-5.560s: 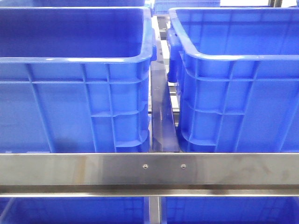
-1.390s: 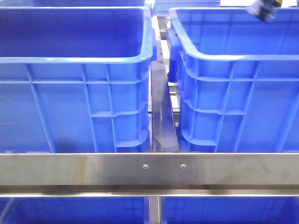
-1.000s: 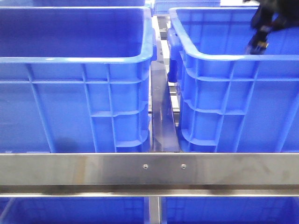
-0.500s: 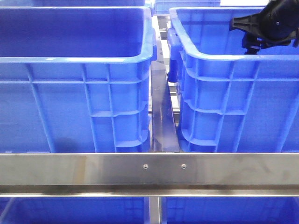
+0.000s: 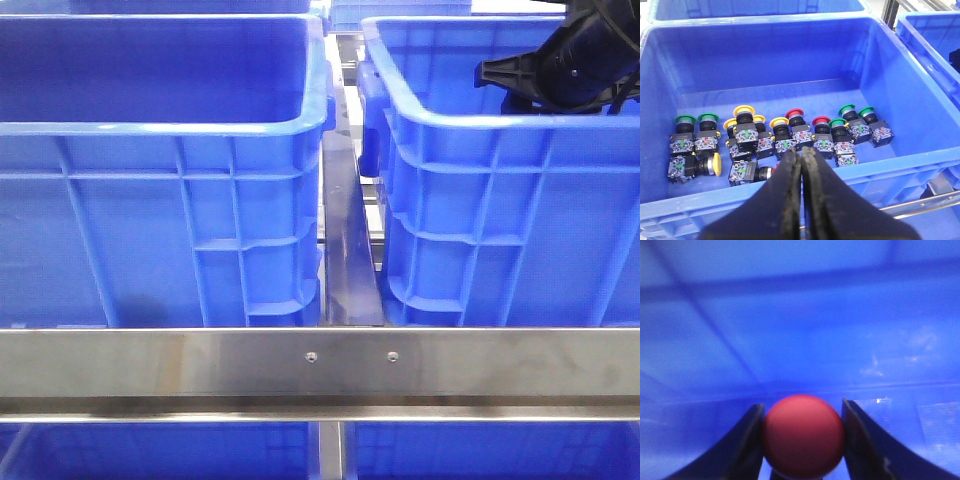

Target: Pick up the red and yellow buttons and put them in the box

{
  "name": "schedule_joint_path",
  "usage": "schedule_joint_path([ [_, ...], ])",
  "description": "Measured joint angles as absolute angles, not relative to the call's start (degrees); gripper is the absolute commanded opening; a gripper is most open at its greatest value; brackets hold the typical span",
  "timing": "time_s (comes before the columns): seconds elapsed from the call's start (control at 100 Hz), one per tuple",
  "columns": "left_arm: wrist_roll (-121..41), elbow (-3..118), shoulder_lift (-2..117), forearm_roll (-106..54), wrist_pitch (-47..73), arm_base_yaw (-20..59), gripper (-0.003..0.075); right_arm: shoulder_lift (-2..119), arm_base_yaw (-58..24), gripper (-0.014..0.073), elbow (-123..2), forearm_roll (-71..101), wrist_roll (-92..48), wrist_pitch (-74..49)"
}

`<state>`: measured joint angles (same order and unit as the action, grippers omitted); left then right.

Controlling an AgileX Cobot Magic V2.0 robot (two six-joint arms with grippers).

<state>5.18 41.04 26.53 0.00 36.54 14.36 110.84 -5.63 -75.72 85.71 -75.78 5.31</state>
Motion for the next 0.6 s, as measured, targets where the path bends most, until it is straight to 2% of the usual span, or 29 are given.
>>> schedule_joint_path([
  [0.18,5.18,41.04,26.53,0.00,36.54,14.36,-0.0019,110.84,-5.63,0.0472,-75.72,85.58,-75.78,4.48],
  [0.25,5.18,41.04,26.53,0.00,36.54,14.36,-0.0019,111.31,-5.63,0.0527,-75.72,85.58,-75.81,3.75],
  [0.6,5.18,41.03,26.53,0.00,36.54,14.36,-0.0019,106.61,-5.63,0.0539,-75.38,85.58,-75.81,2.86],
])
